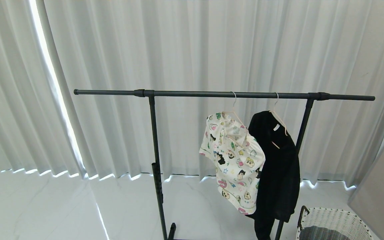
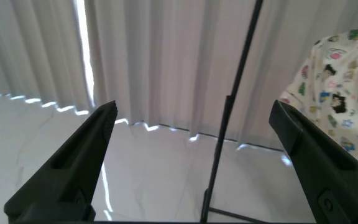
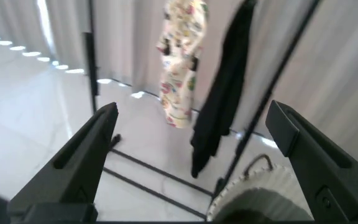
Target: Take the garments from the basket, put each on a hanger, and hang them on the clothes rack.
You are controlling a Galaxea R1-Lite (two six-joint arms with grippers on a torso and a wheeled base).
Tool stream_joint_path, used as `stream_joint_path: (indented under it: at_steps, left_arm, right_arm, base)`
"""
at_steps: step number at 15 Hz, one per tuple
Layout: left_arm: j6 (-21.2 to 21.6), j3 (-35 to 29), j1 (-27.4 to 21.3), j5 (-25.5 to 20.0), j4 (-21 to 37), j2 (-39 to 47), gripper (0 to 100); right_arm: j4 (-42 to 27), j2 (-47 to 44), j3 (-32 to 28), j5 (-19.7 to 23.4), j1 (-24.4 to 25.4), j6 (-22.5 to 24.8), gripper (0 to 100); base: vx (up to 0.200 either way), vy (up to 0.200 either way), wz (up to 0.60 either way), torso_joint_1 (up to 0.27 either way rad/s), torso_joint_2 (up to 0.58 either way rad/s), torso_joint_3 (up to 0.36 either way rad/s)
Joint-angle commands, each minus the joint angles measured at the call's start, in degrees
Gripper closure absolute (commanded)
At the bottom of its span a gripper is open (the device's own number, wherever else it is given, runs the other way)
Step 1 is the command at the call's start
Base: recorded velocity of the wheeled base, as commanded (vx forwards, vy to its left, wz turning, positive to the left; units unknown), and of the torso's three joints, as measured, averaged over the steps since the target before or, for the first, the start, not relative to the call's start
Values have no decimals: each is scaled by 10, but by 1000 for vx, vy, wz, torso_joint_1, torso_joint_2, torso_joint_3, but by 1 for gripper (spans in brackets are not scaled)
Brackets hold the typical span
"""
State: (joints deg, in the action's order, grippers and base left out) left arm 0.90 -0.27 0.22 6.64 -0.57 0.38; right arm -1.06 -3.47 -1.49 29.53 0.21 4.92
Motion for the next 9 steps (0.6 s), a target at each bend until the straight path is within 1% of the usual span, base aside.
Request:
stream_joint_path:
  at_steps: [1, 2, 3, 4, 5, 6, 7, 9]
  left_arm:
    - [3, 0, 0, -4, 0, -3, 0]
    - [2, 0, 0, -3, 0, -3, 0]
    - [-2, 1, 0, -4, 0, -3, 0]
    - [-21, 0, 0, -4, 0, -4, 0]
    - [-35, 1, 0, -4, 0, -3, 0]
    - [-37, 1, 0, -4, 0, -3, 0]
    - [-37, 0, 0, -4, 0, -3, 0]
    - [-35, 0, 0, -6, 0, -3, 0]
  right_arm:
    - [3, 35, 0, -18, -5, -9, 0]
    - [6, 35, 1, -112, -5, -10, 0]
    - [25, 35, 9, -194, -5, -14, 0]
    - [59, 34, 15, -269, -5, -31, 0]
    - [42, 34, 15, -360, -5, -47, 0]
    - [30, 34, 15, -379, -5, -76, 0]
    - [34, 34, 15, -366, -5, -96, 0]
    - [33, 34, 15, -359, -5, -94, 0]
  base:
    - [0, 0, 0, 0, 0, 0]
    - [0, 0, 0, 0, 0, 0]
    - [0, 0, 0, 0, 0, 0]
    - [0, 0, 0, 0, 0, 0]
    - [0, 0, 0, 0, 0, 0]
    - [0, 0, 0, 0, 0, 0]
    - [0, 0, 0, 0, 0, 0]
    - [0, 0, 0, 0, 0, 0]
